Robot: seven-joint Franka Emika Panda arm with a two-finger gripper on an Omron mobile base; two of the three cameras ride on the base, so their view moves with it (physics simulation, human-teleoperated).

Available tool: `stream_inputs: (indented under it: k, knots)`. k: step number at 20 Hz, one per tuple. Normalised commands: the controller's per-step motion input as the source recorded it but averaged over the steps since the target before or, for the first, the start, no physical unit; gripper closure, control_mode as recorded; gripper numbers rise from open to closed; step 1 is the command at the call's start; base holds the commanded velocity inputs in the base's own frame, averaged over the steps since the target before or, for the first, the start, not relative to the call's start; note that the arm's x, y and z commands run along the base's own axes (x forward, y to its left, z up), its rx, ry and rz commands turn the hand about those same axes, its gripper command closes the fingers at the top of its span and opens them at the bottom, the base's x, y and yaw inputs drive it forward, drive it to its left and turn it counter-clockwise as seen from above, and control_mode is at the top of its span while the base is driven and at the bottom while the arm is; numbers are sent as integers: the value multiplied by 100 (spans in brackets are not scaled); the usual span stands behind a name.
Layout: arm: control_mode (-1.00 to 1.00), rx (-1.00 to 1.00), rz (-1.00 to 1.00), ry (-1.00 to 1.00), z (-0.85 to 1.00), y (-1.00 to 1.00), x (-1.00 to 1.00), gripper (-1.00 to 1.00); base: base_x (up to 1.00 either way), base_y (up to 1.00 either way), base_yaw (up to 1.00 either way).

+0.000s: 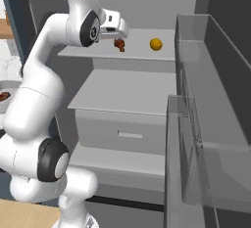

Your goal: Place one lemon and one chicken drumstick in each tupperware on the nearby counter, to pack two identical lunches.

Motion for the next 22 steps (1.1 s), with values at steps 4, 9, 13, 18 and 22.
stream_inputs:
  k: [4,9,13,18,22]
  knots:
    - [-100,0,0,19,-76,-30,70,-100,0,0,0]
    - [-100,5,17,0,-48,0,47,-100,0,0,0]
    - [-100,5,25,-3,-10,0,68,-100,0,0,0]
    - [-100,4,26,-20,9,-2,18,-100,0,0,0]
    - [-100,0,21,-8,2,0,31,-100,0,0,0]
